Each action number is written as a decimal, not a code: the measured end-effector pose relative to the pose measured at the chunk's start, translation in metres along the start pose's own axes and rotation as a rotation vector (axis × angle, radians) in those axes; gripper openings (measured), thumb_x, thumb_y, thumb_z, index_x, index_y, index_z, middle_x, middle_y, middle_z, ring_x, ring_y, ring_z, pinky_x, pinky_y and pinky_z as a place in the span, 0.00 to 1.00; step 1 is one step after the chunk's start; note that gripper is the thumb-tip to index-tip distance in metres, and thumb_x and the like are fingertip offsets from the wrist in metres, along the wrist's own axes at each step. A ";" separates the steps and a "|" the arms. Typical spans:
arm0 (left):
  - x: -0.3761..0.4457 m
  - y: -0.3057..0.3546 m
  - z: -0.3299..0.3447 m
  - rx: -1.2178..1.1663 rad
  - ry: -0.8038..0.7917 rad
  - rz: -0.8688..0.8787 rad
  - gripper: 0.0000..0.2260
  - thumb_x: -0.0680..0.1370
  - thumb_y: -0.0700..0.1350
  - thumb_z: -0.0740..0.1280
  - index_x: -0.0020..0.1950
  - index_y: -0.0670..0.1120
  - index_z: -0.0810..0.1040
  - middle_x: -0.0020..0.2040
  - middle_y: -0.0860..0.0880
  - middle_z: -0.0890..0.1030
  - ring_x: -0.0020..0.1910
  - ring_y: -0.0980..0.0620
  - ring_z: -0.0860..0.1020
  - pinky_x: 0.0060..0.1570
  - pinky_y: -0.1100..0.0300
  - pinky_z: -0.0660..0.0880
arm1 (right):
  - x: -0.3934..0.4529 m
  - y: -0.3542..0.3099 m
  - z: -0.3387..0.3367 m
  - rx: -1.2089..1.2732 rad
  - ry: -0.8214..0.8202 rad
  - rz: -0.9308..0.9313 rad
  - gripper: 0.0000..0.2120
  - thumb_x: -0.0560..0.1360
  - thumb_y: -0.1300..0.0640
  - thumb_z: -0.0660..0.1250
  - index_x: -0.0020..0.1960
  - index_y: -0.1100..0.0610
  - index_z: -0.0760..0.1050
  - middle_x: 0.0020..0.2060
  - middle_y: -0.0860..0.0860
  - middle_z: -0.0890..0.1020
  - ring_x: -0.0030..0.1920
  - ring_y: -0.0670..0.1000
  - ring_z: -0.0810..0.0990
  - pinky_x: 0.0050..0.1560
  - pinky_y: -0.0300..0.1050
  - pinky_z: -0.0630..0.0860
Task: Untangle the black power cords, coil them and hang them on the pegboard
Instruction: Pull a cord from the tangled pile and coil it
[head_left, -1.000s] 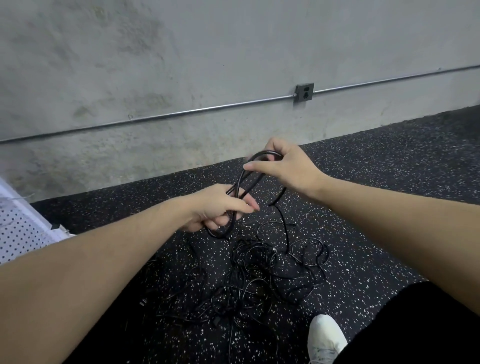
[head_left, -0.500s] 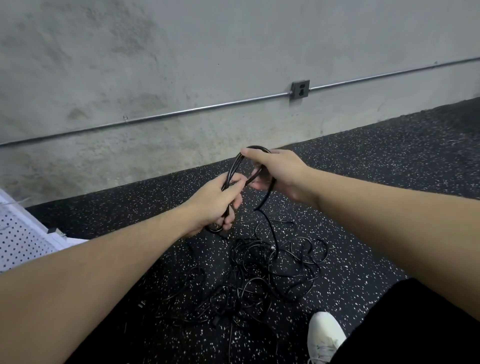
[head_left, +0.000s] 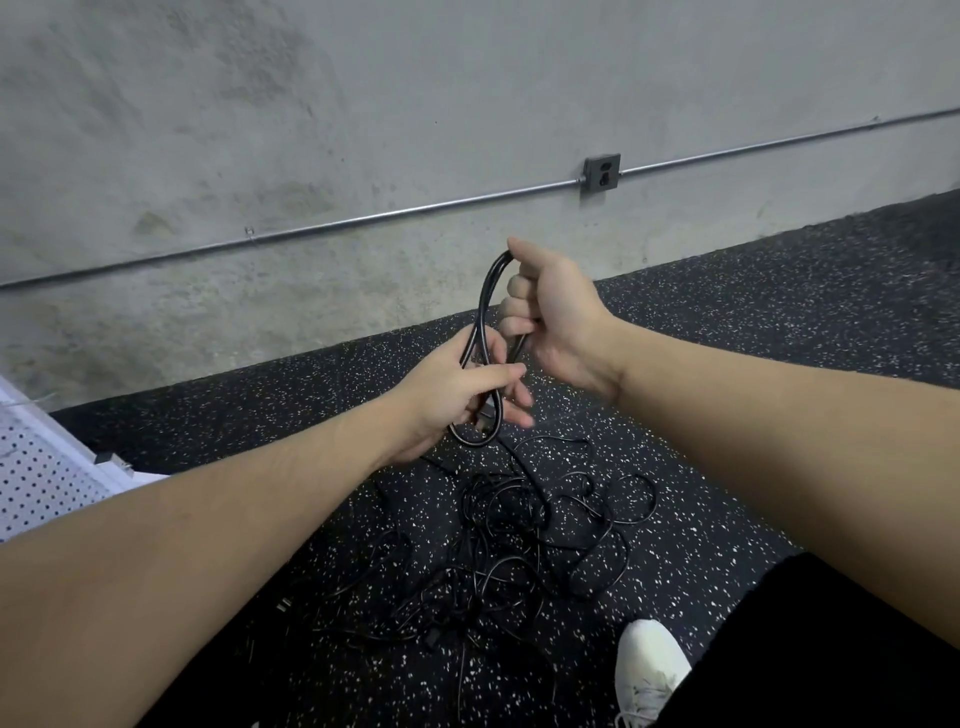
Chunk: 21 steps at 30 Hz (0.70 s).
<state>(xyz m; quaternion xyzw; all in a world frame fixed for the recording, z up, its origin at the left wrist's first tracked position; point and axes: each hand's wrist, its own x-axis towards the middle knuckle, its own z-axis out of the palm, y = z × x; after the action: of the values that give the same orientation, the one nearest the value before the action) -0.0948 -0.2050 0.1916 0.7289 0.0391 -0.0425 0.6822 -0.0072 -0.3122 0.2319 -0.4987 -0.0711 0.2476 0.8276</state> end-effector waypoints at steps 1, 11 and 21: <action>0.001 -0.002 -0.001 -0.006 -0.007 0.003 0.08 0.83 0.38 0.66 0.50 0.47 0.68 0.36 0.47 0.82 0.36 0.44 0.83 0.43 0.52 0.77 | 0.001 0.002 -0.001 -0.031 0.011 -0.032 0.18 0.84 0.54 0.61 0.37 0.51 0.60 0.22 0.45 0.59 0.23 0.45 0.56 0.23 0.37 0.56; 0.008 0.005 -0.016 -0.196 0.315 0.149 0.12 0.85 0.41 0.64 0.55 0.57 0.82 0.36 0.48 0.75 0.33 0.51 0.77 0.41 0.51 0.81 | -0.010 0.037 -0.037 -0.843 -0.608 0.312 0.34 0.77 0.26 0.44 0.62 0.46 0.76 0.57 0.50 0.85 0.61 0.52 0.82 0.69 0.59 0.67; 0.004 0.010 -0.042 0.218 0.633 0.090 0.12 0.87 0.44 0.57 0.60 0.58 0.77 0.45 0.51 0.75 0.34 0.52 0.76 0.26 0.63 0.73 | -0.013 0.022 -0.068 -1.394 -0.623 0.243 0.16 0.78 0.45 0.69 0.38 0.54 0.76 0.40 0.55 0.85 0.46 0.53 0.85 0.57 0.42 0.72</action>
<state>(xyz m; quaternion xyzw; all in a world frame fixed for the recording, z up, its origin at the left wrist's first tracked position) -0.0890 -0.1635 0.2042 0.7757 0.2119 0.2123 0.5553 -0.0009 -0.3633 0.1816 -0.8162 -0.3849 0.3637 0.2313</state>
